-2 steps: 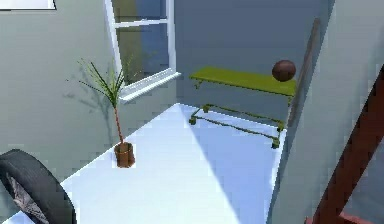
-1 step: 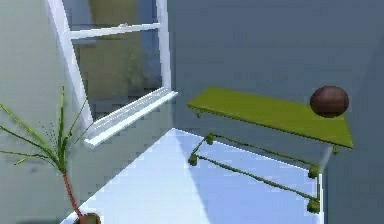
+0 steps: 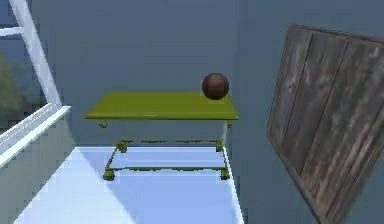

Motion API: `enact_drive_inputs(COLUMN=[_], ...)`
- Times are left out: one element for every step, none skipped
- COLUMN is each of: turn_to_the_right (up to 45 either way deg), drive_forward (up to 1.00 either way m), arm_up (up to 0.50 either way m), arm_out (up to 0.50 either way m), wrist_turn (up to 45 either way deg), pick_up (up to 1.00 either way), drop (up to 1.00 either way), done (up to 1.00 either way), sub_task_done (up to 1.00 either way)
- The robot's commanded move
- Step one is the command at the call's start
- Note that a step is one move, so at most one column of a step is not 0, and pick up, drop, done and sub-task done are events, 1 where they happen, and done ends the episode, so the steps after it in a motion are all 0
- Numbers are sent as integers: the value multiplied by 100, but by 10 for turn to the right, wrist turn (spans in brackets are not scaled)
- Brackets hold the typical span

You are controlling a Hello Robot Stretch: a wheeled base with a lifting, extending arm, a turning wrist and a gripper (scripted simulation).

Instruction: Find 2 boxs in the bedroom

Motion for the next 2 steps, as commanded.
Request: enact_drive_inputs(turn_to_the_right=[0,-120], drive_forward=[65,0], arm_up=[0,0], arm_out=[0,0], wrist_turn=[0,0], pick_up=[0,0], drop=[0,0], done=[0,0], sub_task_done=[0,0])
